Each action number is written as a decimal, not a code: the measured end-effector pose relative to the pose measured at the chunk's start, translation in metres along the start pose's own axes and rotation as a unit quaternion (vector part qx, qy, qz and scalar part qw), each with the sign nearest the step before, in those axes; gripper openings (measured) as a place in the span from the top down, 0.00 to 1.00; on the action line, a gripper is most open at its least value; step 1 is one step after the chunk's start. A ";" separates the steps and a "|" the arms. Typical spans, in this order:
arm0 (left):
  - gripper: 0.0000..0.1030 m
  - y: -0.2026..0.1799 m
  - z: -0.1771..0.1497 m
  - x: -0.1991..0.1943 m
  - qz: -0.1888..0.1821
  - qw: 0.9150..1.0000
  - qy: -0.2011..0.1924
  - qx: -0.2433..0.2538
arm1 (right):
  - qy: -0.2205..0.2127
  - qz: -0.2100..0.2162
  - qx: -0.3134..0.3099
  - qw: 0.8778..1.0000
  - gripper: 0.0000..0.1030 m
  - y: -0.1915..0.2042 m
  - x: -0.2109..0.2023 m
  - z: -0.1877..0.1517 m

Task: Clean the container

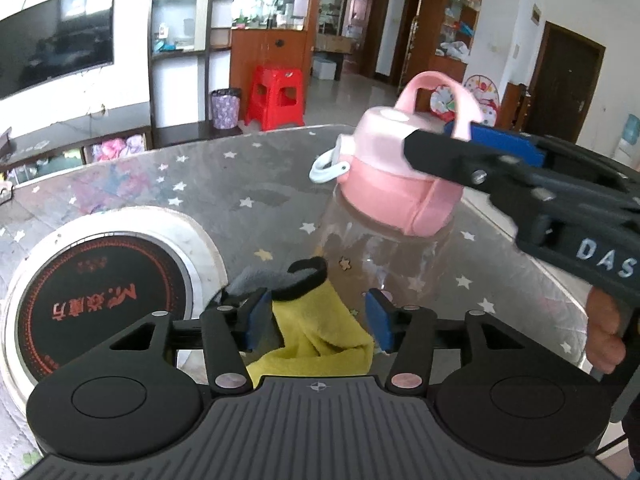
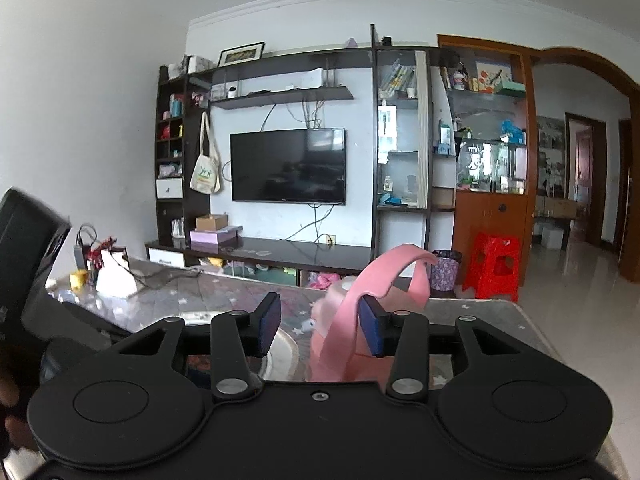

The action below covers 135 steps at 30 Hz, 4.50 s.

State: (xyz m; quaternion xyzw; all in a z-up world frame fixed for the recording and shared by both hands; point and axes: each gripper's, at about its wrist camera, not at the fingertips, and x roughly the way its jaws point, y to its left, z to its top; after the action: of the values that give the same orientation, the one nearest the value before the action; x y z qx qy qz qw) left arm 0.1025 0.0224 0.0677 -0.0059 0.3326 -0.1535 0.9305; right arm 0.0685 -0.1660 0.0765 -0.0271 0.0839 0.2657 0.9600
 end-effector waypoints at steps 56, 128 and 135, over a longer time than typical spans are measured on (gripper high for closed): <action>0.44 -0.044 -0.037 -0.034 0.045 0.999 0.012 -0.017 | 0.014 -0.052 0.016 0.998 0.40 0.027 -0.055 -0.023; 0.43 -0.031 -0.108 -0.018 0.155 0.985 0.054 -0.061 | 0.095 -0.121 0.022 0.988 0.00 -0.013 -0.067 -0.086; 0.43 0.017 -0.102 -0.030 0.195 0.976 0.025 -0.090 | 0.104 -0.169 0.034 0.979 0.00 -0.040 -0.048 -0.095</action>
State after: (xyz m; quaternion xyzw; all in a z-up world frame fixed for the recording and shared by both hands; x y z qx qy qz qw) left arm 0.0221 0.0569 0.0054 -0.0206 0.3629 0.0609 0.9296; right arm 0.0349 -0.2333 -0.0079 -0.0355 0.1863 0.0920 0.9775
